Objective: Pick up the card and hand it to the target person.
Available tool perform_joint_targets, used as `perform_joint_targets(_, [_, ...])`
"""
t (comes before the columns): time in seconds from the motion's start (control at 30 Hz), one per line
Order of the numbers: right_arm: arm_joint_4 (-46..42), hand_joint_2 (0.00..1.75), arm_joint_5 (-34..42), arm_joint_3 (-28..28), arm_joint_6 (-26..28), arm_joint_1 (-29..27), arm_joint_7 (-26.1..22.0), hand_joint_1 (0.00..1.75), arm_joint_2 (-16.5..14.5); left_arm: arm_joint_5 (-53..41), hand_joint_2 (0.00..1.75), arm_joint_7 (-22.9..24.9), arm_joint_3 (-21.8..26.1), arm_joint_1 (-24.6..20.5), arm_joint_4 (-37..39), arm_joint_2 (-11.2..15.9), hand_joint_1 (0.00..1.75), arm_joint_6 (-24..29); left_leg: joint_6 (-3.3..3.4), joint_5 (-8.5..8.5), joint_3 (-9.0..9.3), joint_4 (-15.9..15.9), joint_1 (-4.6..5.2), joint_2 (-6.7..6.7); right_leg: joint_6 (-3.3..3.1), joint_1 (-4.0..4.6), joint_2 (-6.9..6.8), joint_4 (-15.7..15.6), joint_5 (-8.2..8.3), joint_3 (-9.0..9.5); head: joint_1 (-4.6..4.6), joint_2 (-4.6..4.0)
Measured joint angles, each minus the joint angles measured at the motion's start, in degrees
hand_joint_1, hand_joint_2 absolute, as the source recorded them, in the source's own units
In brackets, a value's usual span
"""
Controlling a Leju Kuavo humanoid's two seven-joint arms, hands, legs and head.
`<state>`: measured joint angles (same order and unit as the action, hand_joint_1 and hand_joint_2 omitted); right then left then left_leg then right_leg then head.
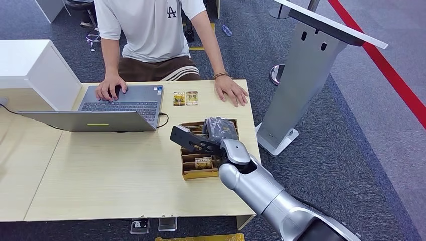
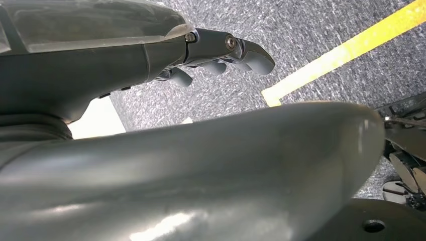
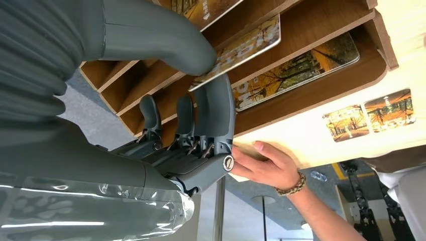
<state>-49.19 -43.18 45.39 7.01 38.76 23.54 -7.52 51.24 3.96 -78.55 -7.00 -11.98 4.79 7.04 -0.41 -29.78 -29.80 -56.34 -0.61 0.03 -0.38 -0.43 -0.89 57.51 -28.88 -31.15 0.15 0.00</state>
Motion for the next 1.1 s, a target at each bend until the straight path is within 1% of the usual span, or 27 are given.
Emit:
perform_joint_targets(0.1, [0.2, 1.75, 0.3, 0.0, 0.1, 0.0, -0.2, 1.28, -0.1, 0.0, 0.00, 0.0, 0.0, 0.0, 0.0, 0.0, 0.00, 0.0, 0.00, 0.00, 0.00, 0.0, 0.00, 0.00, 0.00, 0.00, 0.00, 0.0, 0.00, 0.00, 0.00, 0.00])
perform_joint_targets(0.37, [0.7, 1.75, 0.4, 0.0, 0.3, 0.1, -0.5, 1.65, -0.5, 0.2, 0.00, 0.0, 0.0, 0.0, 0.0, 0.0, 0.00, 0.0, 0.00, 0.00, 0.01, 0.0, 0.00, 0.00, 0.00, 0.00, 0.00, 0.0, 0.00, 0.01, 0.00, 0.00])
perform_joint_targets(0.47, [0.8, 1.75, 0.6, 0.0, 0.3, 0.2, -0.5, 1.74, -0.6, 0.2, 0.00, 0.0, 0.0, 0.0, 0.0, 0.0, 0.00, 0.1, 0.00, 0.00, 0.00, 0.0, 0.00, 0.00, 0.00, 0.00, 0.00, 0.0, 0.00, 0.00, 0.00, 0.00])
perform_joint_targets(0.5, [0.9, 1.75, 0.6, 0.1, 0.4, 0.2, -0.5, 1.75, -0.6, 0.3, 0.00, 0.0, 0.0, 0.0, 0.0, 0.0, 0.00, 0.1, 0.00, 0.00, 0.00, 0.0, 0.00, 0.00, 0.00, 0.00, 0.00, 0.0, 0.00, 0.00, 0.00, 0.00])
perform_joint_targets(0.63, [1.2, 1.75, 0.8, 0.4, 0.4, 0.4, -0.5, 1.75, -0.8, 0.5, 1.75, 0.0, 0.0, 0.0, 0.0, 0.0, 0.00, 0.1, 0.00, 0.00, 0.01, 0.0, 0.00, 0.00, 0.00, 0.00, 0.00, 0.0, 0.00, 0.00, -0.01, 0.00])
perform_joint_targets(1.1, [1.6, 1.75, 1.6, 0.8, 0.9, 0.7, 0.3, 1.75, -0.9, 0.3, 1.75, 0.9, 0.0, -0.2, 0.0, 0.0, 0.00, 0.9, 0.00, 0.00, 0.02, 0.0, 0.00, 0.00, 0.00, 0.00, 0.00, 0.0, 0.00, 0.02, 0.01, 0.00])
